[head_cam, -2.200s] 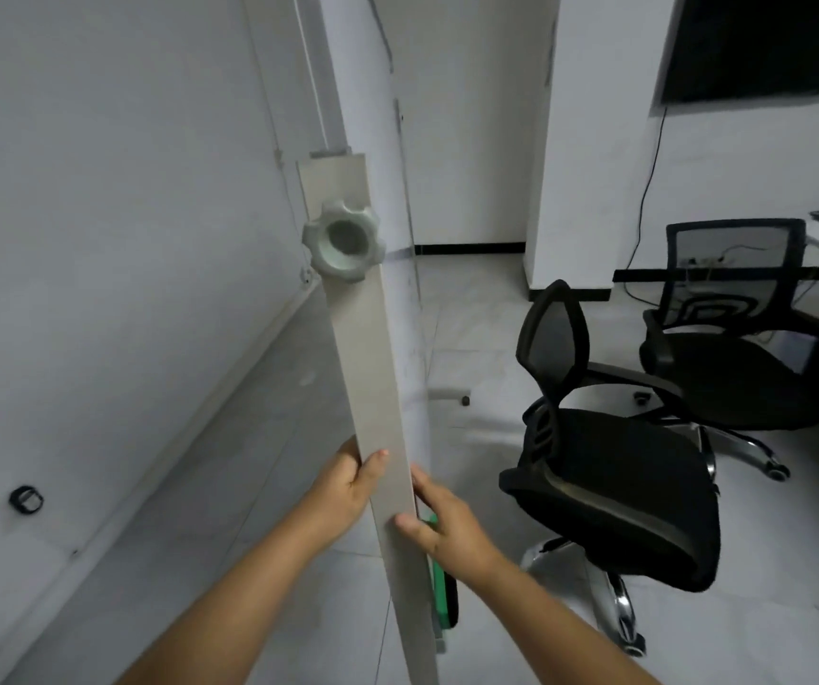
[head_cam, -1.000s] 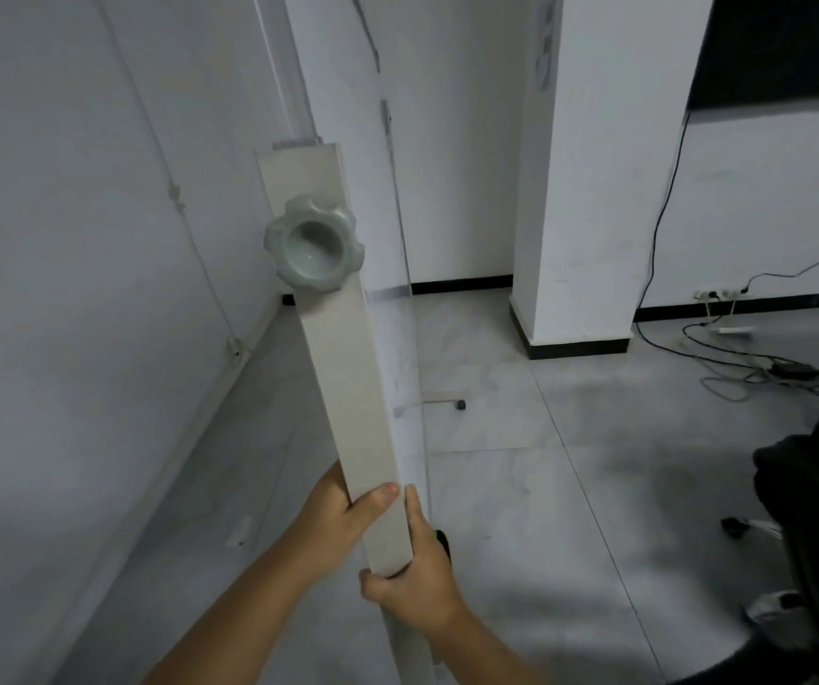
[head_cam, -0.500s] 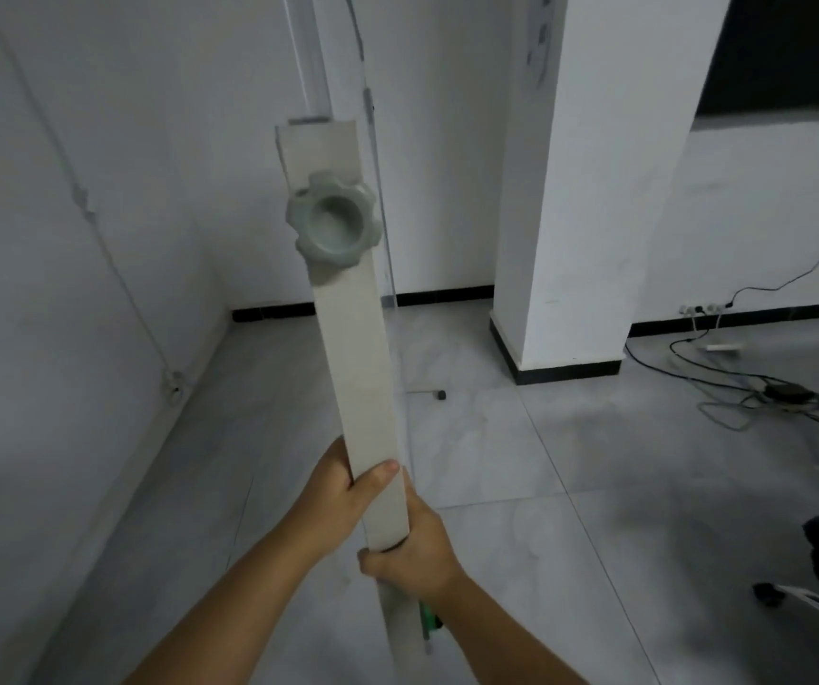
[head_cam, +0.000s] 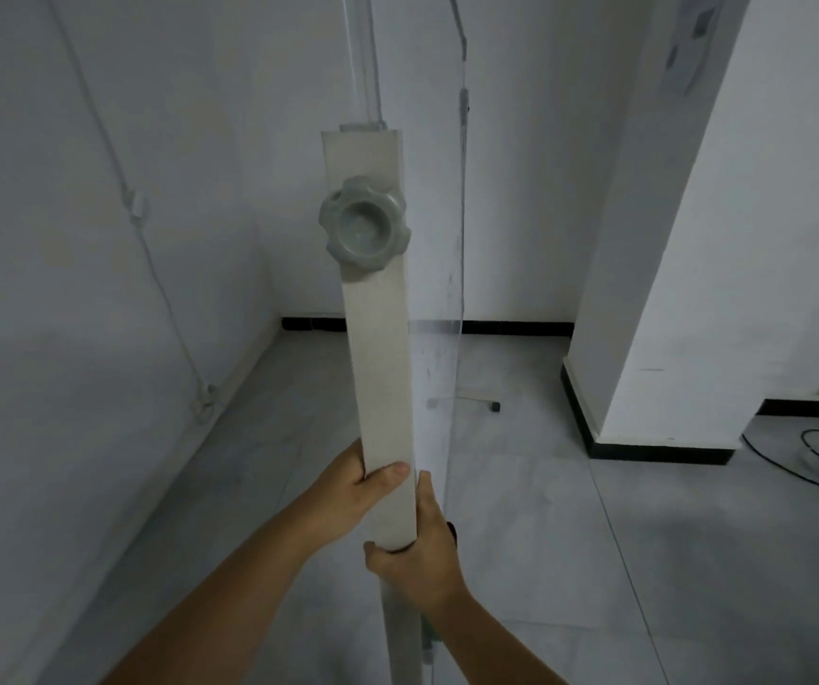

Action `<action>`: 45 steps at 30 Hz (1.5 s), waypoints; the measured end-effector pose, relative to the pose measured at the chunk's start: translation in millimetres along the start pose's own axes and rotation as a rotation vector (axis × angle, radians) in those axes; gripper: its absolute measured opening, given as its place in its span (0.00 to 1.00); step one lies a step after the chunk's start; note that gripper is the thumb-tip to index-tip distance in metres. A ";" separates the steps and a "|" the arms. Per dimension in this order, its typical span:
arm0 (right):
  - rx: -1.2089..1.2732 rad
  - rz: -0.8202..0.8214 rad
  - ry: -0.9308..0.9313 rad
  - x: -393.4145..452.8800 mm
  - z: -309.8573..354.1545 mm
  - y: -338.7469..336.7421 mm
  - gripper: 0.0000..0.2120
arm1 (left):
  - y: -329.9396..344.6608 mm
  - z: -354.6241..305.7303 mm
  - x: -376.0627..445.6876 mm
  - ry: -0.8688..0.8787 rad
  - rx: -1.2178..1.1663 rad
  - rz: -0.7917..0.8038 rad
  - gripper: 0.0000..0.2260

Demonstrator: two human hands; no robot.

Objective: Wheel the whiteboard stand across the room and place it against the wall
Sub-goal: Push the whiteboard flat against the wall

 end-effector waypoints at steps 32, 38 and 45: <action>-0.438 -0.039 -0.389 498.6 24.6 162.3 0.39 | -333.0 119.9 344.4 -0.038 0.089 -0.522 0.09; -0.684 0.003 -0.304 559.2 52.7 214.3 0.40 | -422.1 132.8 390.6 0.015 0.171 -0.737 0.21; -0.715 -0.013 -0.297 662.8 66.5 284.6 0.47 | -536.4 169.6 451.1 0.020 0.089 -0.538 0.21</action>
Point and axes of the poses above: each hand's wrist, its own x-axis towards the middle knuckle, its own y-axis out of the palm, z = x × y, the point moved 3 cm from there along x, towards the middle knuckle, and after that the axes turned 1 degree about z, right-handed, at the moved point
